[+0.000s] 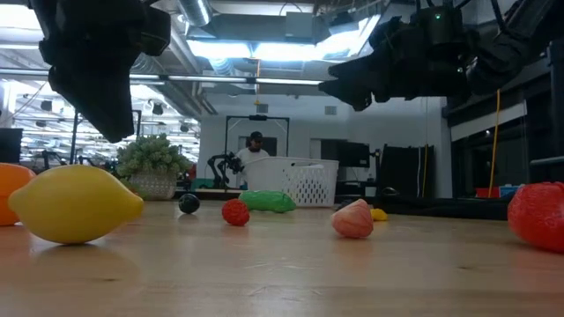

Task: Pick and placing Produce into tupperware
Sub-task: Put the top strawberry into the basket

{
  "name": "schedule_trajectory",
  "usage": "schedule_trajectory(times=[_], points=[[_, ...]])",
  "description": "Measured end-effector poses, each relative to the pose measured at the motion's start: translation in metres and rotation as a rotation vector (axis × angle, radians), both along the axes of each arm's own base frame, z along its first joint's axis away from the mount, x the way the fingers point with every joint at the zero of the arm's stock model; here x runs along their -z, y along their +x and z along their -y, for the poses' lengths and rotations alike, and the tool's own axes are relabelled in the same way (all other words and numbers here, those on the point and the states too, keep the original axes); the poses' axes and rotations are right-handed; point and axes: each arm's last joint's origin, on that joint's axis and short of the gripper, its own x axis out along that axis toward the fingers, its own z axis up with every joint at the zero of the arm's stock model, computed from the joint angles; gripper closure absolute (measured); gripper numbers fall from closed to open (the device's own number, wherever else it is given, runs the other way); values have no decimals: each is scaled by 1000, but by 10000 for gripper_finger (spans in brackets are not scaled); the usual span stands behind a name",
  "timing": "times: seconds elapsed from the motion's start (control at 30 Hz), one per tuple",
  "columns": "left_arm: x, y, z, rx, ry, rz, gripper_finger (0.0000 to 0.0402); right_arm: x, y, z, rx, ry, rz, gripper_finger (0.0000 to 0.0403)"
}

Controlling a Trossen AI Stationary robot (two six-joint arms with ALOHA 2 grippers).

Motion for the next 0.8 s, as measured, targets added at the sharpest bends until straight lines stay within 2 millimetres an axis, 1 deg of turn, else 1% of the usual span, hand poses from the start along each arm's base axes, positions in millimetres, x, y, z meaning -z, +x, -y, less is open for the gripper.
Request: schedule_trajectory(times=[0.27, 0.8], points=[[0, 1, -3, -15, 17, 12, 195, -1, 3, -14, -54, -4, 9, 114], [0, 3, -4, -21, 13, 18, 195, 0, 4, -28, -104, 5, 4, 114]])
